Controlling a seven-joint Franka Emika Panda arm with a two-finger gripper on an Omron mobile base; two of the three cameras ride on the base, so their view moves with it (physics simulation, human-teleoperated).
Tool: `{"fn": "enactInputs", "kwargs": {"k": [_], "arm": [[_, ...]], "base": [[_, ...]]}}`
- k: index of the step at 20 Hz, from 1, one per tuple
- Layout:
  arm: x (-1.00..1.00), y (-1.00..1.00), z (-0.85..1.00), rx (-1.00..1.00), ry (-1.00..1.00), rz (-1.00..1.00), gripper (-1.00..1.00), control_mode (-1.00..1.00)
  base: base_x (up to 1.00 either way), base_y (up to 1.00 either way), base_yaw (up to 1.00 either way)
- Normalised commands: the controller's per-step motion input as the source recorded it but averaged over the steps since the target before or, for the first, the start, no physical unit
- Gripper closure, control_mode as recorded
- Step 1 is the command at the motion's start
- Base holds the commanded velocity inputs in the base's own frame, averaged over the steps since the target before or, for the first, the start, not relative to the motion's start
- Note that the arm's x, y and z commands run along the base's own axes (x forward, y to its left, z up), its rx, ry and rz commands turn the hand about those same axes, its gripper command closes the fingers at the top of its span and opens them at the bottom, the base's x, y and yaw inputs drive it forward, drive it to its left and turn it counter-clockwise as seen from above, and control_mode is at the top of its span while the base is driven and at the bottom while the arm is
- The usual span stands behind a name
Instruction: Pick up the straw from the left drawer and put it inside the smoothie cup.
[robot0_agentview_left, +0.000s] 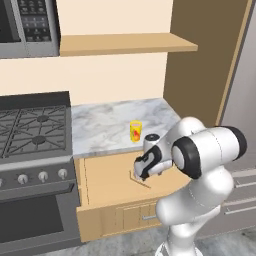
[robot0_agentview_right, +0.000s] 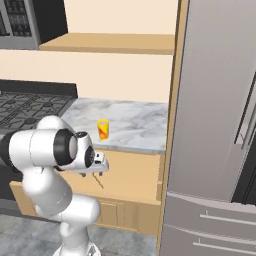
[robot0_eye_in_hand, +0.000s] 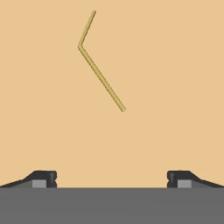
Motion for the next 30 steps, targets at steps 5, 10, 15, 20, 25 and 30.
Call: {"fn": "enactInputs", "kwargs": {"k": [5,10,15,20,25,30], "arm": [[0.21,0.0,-0.23,0.02,0.0,0.0,-1.0,-1.0],[0.25,0.0,-0.26,0.02,0.03,0.0,-1.0,-1.0],[0.23,0.0,-0.27,0.0,0.03,0.02,-1.0,-1.0],[0.23,0.12,-0.28,0.0,0.01,0.02,-1.0,-1.0],[0.22,0.2,-0.28,0.0,0.0,0.01,-1.0,-1.0],[0.21,0.13,-0.24,0.0,0.0,0.0,-1.0,-1.0]], "base": [[0.0,0.0,0.0],[0.0,0.0,0.0],[0.0,0.0,0.0],[0.0,0.0,0.0],[0.0,0.0,0.0],[0.0,0.0,0.0]]}}
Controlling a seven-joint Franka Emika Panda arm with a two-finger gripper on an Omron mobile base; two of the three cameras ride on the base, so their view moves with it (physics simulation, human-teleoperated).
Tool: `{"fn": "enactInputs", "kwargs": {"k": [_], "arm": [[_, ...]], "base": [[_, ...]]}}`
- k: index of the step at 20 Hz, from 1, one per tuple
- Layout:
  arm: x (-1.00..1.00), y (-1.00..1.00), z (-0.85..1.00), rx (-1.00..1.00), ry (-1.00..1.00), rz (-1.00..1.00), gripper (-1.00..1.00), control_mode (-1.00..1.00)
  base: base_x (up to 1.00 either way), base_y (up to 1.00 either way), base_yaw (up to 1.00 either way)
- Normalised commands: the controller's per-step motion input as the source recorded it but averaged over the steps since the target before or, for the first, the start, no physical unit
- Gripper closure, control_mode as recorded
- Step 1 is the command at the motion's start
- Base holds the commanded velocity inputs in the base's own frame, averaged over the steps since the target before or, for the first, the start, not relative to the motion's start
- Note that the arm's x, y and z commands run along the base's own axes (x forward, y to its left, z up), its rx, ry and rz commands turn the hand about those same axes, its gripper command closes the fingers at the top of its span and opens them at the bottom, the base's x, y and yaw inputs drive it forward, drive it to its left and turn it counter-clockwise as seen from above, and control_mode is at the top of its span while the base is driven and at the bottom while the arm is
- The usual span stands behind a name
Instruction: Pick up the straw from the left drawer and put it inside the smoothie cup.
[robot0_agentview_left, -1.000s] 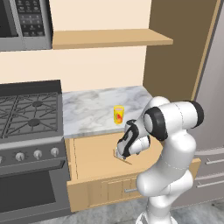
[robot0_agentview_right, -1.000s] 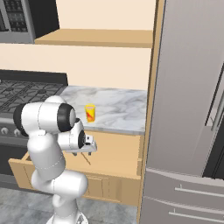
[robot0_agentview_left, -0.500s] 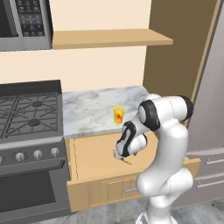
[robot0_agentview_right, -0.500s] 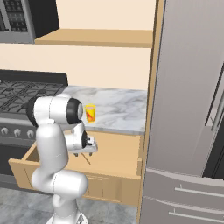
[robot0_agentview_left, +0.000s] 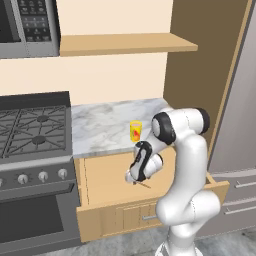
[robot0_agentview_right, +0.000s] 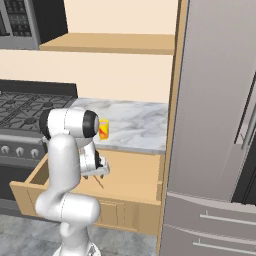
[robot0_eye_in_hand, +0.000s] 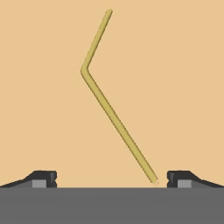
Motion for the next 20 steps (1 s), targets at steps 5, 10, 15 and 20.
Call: {"fn": "enactInputs", "kwargs": {"k": [5,10,15,20], "arm": [[0.21,0.01,-0.21,0.0,0.0,0.0,-1.0,-1.0],[0.2,0.0,-0.23,0.0,0.0,0.0,-1.0,-1.0],[0.16,0.0,-0.28,0.0,0.0,0.0,-1.0,-1.0],[0.17,0.0,-0.26,0.0,-0.01,0.0,-1.0,-1.0]], "base": [[0.0,0.0,0.0],[0.0,0.0,0.0],[0.0,0.0,0.0],[0.0,0.0,0.0]]}}
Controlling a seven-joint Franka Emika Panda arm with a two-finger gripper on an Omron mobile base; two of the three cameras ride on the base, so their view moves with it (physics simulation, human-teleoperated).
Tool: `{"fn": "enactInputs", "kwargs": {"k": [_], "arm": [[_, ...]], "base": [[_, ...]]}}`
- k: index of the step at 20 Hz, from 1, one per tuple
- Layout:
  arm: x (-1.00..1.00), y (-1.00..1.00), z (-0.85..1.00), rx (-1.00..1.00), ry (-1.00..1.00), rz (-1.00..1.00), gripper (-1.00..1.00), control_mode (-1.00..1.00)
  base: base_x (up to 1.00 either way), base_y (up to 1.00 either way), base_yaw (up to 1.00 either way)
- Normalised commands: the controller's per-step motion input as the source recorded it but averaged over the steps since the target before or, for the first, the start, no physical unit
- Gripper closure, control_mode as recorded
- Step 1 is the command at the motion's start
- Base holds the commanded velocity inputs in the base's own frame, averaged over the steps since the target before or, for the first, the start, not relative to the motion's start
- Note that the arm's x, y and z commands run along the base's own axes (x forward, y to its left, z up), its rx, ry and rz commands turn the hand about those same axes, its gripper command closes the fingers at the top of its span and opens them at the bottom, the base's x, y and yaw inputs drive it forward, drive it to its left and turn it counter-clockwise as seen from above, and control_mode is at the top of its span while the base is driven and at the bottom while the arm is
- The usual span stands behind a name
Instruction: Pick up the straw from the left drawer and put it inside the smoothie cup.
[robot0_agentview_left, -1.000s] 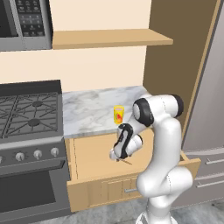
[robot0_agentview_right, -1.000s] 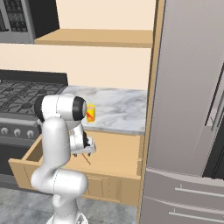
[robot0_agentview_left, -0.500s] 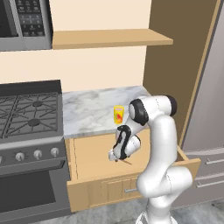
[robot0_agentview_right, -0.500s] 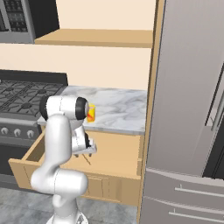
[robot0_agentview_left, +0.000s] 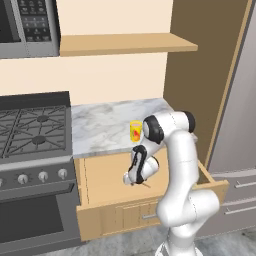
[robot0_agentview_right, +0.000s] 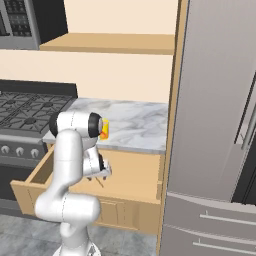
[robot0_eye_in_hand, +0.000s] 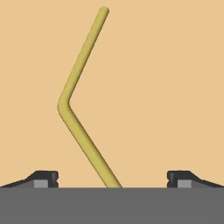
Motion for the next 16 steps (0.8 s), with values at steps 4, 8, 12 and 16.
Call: {"fn": "enactInputs", "kwargs": {"k": [4,8,12,16], "arm": [[0.18,0.0,-0.25,0.0,-0.02,0.0,-1.0,-1.0],[0.07,0.0,-0.37,0.0,-0.04,0.0,-1.0,-1.0],[-0.15,0.0,-0.54,0.0,-0.03,0.0,1.0,-1.0],[-0.62,-0.17,-0.63,0.0,-0.08,0.0,1.0,-1.0]], "base": [[0.0,0.0,0.0],[0.0,0.0,0.0],[0.0,0.0,0.0],[0.0,0.0,0.0]]}}
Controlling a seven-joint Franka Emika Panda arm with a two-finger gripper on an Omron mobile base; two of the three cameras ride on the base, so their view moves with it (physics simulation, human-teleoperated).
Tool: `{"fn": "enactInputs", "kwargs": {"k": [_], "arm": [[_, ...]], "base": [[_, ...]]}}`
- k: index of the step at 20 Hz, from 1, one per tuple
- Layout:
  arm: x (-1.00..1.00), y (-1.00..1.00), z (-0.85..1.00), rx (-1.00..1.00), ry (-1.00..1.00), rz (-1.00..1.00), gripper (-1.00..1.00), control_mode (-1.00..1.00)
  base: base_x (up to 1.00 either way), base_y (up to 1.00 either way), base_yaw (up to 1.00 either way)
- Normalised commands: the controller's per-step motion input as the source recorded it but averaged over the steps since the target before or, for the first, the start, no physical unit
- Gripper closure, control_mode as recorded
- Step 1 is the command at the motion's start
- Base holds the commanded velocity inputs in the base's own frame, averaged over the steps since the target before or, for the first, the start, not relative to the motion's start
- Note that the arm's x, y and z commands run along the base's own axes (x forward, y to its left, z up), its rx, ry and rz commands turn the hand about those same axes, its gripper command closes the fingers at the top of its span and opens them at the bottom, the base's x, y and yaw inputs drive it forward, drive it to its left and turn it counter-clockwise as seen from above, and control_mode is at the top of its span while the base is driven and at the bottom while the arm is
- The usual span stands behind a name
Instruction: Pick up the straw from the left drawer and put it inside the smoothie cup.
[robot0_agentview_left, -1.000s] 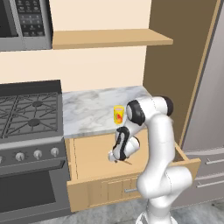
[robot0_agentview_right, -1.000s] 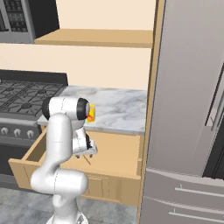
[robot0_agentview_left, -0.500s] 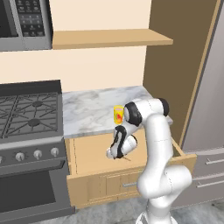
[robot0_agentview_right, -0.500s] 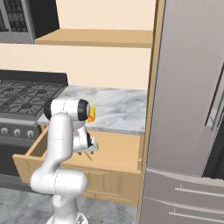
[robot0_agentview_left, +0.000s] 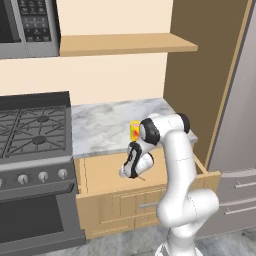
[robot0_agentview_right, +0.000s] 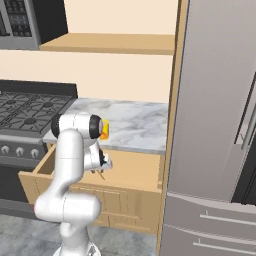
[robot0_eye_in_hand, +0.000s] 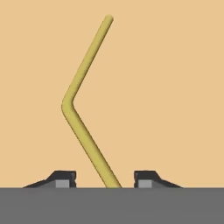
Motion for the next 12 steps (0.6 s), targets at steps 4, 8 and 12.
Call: {"fn": "enactInputs", "kwargs": {"k": [4,8,12], "arm": [[-0.92,-0.4,-0.69,0.0,-0.08,0.0,1.0,-1.0],[-0.93,-0.48,-0.55,0.0,-0.05,0.0,1.0,-1.0],[-0.78,-0.51,-0.23,0.0,-0.14,0.0,1.0,-1.0]], "base": [[0.0,0.0,0.0],[0.0,0.0,0.0],[0.0,0.0,0.0]]}}
